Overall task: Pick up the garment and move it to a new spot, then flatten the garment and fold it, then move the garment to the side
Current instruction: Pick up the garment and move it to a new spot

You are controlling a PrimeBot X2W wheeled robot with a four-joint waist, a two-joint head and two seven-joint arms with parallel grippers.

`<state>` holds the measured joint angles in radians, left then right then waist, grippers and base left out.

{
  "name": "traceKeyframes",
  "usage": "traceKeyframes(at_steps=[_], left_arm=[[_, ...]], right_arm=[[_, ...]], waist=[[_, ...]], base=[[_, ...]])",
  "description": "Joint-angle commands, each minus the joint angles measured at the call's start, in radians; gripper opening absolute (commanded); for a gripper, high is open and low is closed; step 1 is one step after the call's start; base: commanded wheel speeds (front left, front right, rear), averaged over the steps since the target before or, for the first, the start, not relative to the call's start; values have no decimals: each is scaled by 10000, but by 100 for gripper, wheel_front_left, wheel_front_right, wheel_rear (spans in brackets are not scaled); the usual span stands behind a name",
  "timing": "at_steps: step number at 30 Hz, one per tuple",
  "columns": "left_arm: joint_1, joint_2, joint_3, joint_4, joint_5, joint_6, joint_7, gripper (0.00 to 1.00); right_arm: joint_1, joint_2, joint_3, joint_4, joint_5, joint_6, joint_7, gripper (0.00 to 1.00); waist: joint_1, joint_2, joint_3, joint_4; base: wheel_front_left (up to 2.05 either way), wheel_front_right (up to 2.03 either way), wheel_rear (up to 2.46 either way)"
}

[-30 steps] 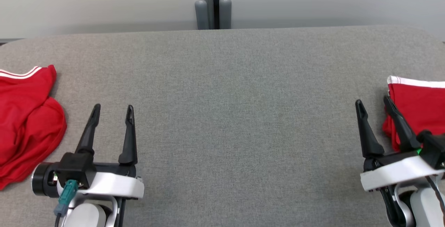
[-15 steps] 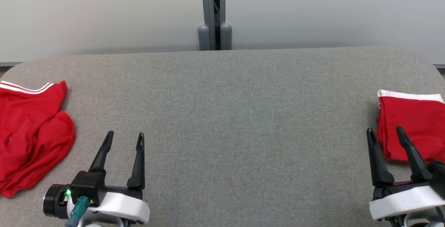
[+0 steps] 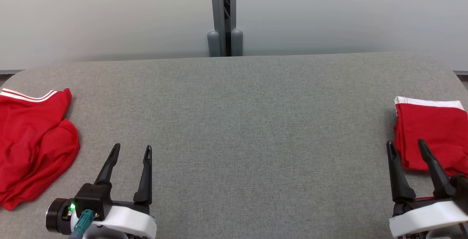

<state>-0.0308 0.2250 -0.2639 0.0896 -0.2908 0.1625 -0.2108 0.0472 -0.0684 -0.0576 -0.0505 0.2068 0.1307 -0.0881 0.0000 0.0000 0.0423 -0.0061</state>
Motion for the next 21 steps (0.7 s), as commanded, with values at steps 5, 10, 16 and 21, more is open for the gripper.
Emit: traceKeyframes(at_steps=[5,10,16,21], left_arm=[[-114,8,10,30,-67,58,-61,100],[-165,21,12,52,-99,62,-94,100],[-227,34,-35,93,-143,43,-117,100],[-307,-46,-26,96,-222,61,-189,100]], right_arm=[[32,22,-43,-12,1,3,35,100],[12,45,-41,-1,39,3,27,100],[38,64,-120,12,39,3,45,100],[98,80,-123,-38,-2,3,80,100]], waist=[[0,0,15,19],[0,0,12,13],[0,0,20,53],[0,0,7,380]], base=[[0,0,0],[0,0,0],[0,0,0],[0,0,0]])
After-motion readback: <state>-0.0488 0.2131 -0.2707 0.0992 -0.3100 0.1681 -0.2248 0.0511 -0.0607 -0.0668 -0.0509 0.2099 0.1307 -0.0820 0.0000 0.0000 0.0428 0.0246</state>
